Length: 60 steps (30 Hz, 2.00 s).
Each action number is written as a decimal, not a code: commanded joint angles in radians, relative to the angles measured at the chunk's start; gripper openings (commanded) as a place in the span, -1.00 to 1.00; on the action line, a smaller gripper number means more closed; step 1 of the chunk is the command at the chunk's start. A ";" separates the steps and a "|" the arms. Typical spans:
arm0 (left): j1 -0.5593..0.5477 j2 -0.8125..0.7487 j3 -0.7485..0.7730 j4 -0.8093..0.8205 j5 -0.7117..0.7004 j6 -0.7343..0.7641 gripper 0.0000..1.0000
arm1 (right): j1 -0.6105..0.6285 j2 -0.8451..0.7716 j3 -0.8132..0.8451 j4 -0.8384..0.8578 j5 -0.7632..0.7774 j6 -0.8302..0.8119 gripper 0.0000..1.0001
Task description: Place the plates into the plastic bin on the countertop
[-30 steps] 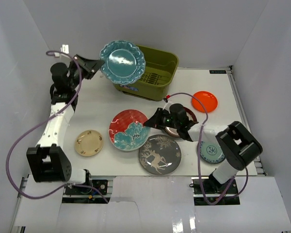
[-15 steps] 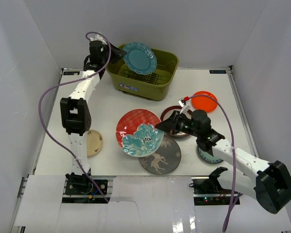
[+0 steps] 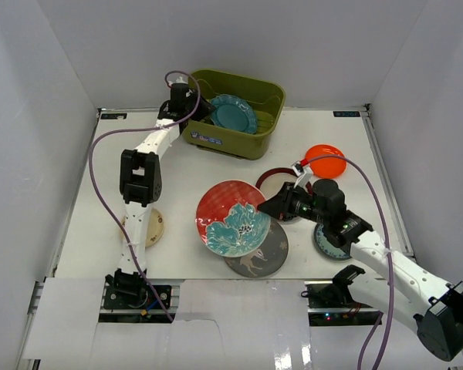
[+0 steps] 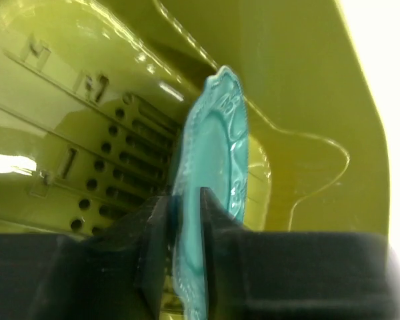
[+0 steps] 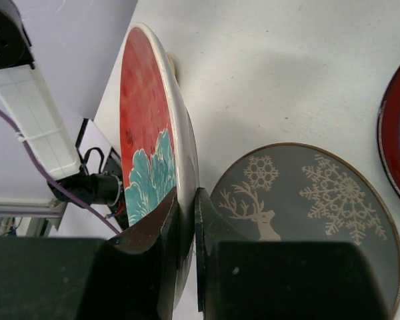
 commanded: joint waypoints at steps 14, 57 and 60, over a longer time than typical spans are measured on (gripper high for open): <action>-0.050 -0.493 -0.274 0.117 -0.001 0.120 0.96 | -0.241 0.199 0.489 0.088 0.100 -0.072 -0.85; -0.382 -1.013 -1.581 -0.007 0.210 0.094 0.81 | -0.209 1.381 1.527 0.017 0.392 -0.191 0.81; -0.397 -0.984 -1.605 0.042 0.222 0.094 0.73 | -0.190 1.338 1.526 -0.025 0.464 -0.306 0.84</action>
